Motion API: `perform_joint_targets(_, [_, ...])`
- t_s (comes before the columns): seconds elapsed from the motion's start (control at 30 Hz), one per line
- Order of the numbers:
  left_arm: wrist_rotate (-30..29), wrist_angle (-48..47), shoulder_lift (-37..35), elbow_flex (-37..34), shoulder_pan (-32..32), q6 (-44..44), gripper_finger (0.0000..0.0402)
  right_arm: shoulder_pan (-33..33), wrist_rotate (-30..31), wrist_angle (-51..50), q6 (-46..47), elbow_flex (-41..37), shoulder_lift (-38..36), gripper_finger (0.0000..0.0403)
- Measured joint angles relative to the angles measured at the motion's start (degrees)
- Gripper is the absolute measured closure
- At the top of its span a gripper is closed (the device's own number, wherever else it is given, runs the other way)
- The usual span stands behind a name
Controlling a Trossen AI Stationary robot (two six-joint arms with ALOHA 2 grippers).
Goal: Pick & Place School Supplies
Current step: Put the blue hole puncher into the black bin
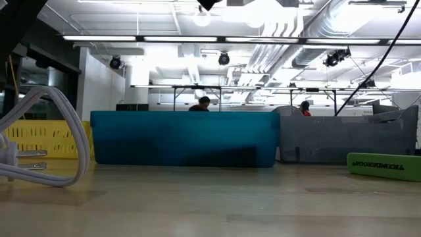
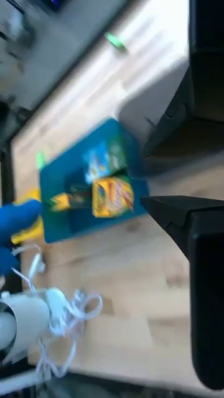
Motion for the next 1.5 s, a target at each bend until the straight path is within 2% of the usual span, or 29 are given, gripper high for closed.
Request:
perform_joint_targets(0.23, [-0.14, 0.23, 0.0, 0.0, -0.44, -0.17, 0.0353, -3.34, 3.92, 5.21, -11.72, 0.0, 0.0, 0.0315])
perform_joint_targets(0.63, [0.07, 0.24, 0.07, 0.0, -0.44, 0.55, 0.0353, -7.54, 2.27, 22.18, -33.88, 0.0, 0.0, 0.0275])
perform_joint_targets(1.27, [0.45, 0.28, 0.11, -0.02, 0.11, 1.41, 0.0353, -9.79, 1.98, 33.72, -48.5, 0.0, 0.0, 0.027])
perform_joint_targets(1.5, [0.23, 0.63, 0.11, -0.02, 0.13, 2.34, 0.0353, -11.77, 0.75, 35.39, -50.21, 0.0, -0.02, 0.027])
